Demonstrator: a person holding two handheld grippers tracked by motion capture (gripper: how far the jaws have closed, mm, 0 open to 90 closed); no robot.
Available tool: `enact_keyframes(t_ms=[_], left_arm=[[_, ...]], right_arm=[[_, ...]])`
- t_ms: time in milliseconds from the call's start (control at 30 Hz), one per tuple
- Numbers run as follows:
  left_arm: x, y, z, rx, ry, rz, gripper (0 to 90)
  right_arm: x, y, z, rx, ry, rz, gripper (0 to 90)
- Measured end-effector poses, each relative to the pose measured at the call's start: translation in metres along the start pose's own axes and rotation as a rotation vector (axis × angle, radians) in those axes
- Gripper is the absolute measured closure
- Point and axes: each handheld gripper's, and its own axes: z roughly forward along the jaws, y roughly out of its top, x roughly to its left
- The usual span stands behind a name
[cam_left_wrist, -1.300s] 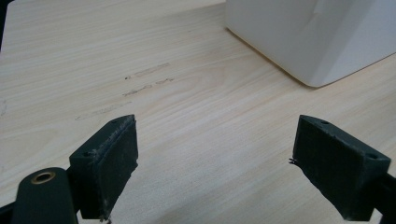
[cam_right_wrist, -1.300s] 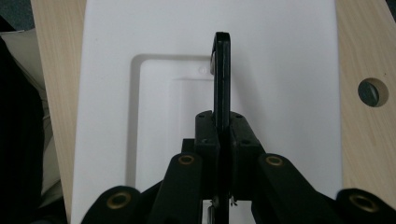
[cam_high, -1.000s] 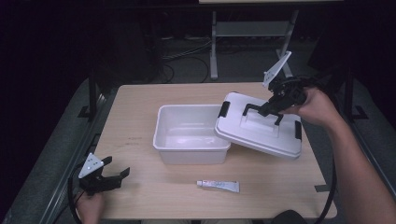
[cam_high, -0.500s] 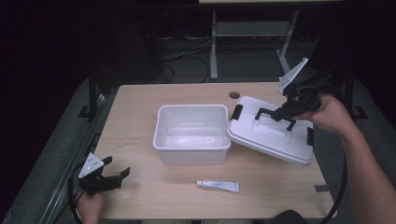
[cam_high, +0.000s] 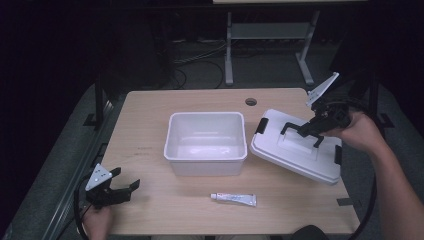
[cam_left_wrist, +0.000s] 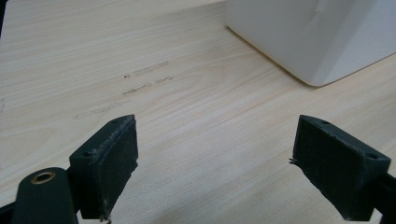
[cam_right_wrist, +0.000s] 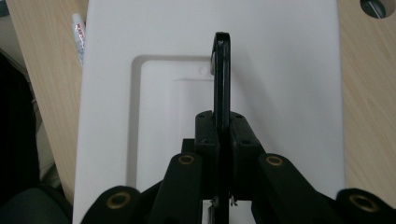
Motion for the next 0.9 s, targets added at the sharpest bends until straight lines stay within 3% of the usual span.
enact_keyframes(t_ms=[333, 900], left_arm=[[-0.002, 0.001, 0.001, 0.001, -0.002, 0.004, 13.4], [-0.002, 0.000, 0.001, -0.001, 0.002, 0.003, 13.4]], right_arm=[[-0.004, -0.019, 0.017, 0.007, 0.014, 0.034, 84.0], [-0.008, -0.036, 0.065, 0.018, 0.049, 0.052, 83.9]])
